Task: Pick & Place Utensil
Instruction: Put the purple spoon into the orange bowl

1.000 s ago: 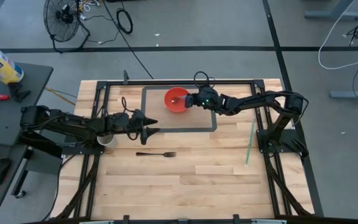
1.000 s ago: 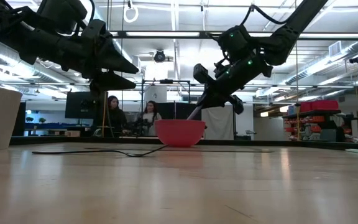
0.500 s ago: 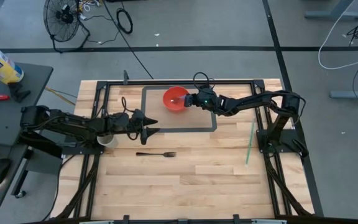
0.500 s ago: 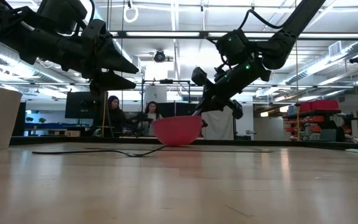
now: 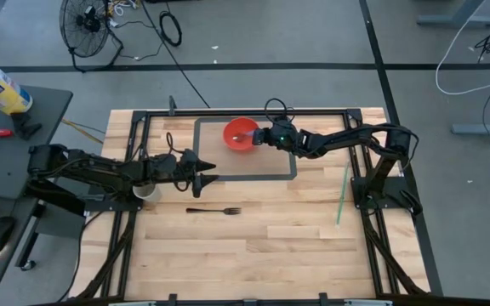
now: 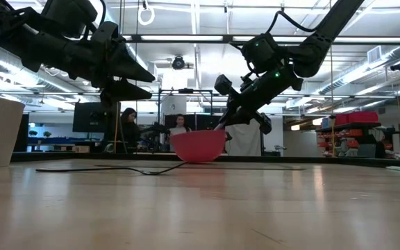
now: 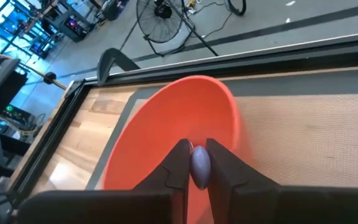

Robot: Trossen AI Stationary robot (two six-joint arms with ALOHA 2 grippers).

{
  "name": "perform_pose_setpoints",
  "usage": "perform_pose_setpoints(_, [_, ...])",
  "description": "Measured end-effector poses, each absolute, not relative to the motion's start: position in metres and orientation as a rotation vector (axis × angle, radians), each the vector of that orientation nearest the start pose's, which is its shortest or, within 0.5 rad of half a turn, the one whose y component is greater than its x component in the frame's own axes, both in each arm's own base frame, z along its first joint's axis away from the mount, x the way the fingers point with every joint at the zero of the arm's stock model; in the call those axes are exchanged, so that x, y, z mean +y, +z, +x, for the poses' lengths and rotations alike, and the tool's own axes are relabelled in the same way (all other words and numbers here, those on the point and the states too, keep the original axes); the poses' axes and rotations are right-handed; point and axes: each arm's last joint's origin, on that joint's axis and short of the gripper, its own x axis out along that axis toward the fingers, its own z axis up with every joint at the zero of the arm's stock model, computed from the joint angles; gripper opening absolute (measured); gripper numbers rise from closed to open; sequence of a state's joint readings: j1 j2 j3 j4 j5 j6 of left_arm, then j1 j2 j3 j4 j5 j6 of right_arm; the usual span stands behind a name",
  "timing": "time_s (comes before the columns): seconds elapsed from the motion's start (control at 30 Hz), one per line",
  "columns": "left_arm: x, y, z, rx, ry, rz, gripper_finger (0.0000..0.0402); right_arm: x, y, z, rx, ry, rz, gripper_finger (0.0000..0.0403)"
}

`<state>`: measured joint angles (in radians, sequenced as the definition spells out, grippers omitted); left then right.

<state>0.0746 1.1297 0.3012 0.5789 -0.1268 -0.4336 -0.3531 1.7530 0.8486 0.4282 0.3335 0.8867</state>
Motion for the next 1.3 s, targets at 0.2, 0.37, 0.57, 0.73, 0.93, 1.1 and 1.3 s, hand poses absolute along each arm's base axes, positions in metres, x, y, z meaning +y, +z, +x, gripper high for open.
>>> perform_pose_setpoints(0.2, [0.0193,0.1782,0.2097,0.205,0.251,-0.424,0.0249,-0.1296,0.1667,0.3243,0.166,-0.845,0.835,0.0033])
perform_pose_setpoints(0.37, [0.0193,0.1779,0.2096,0.208,0.252,-0.423,0.0249,-0.1286,0.164,0.3229,0.199,-0.852,0.846,0.0035])
perform_pose_setpoints(0.57, [0.0193,0.1779,0.2096,0.208,0.252,-0.424,0.0249,-0.1284,0.164,0.323,0.2,-0.851,0.843,0.0036])
perform_pose_setpoints(0.73, [0.0193,0.1779,0.2096,0.208,0.252,-0.424,0.0249,-0.1281,0.1635,0.3226,0.212,-0.853,0.834,0.0039])
perform_pose_setpoints(0.93, [0.0193,0.1778,0.2096,0.209,0.252,-0.424,0.0249,-0.1278,0.1618,0.3218,0.232,-0.858,0.825,0.0085])
perform_pose_setpoints(1.1, [0.0193,0.1778,0.2096,0.209,0.252,-0.424,0.0249,-0.1265,0.1616,0.3221,0.243,-0.853,0.81,0.0129])
perform_pose_setpoints(1.3, [0.0193,0.1778,0.2096,0.209,0.252,-0.424,0.0249,-0.1252,0.1614,0.3224,0.247,-0.859,0.792,0.0148])
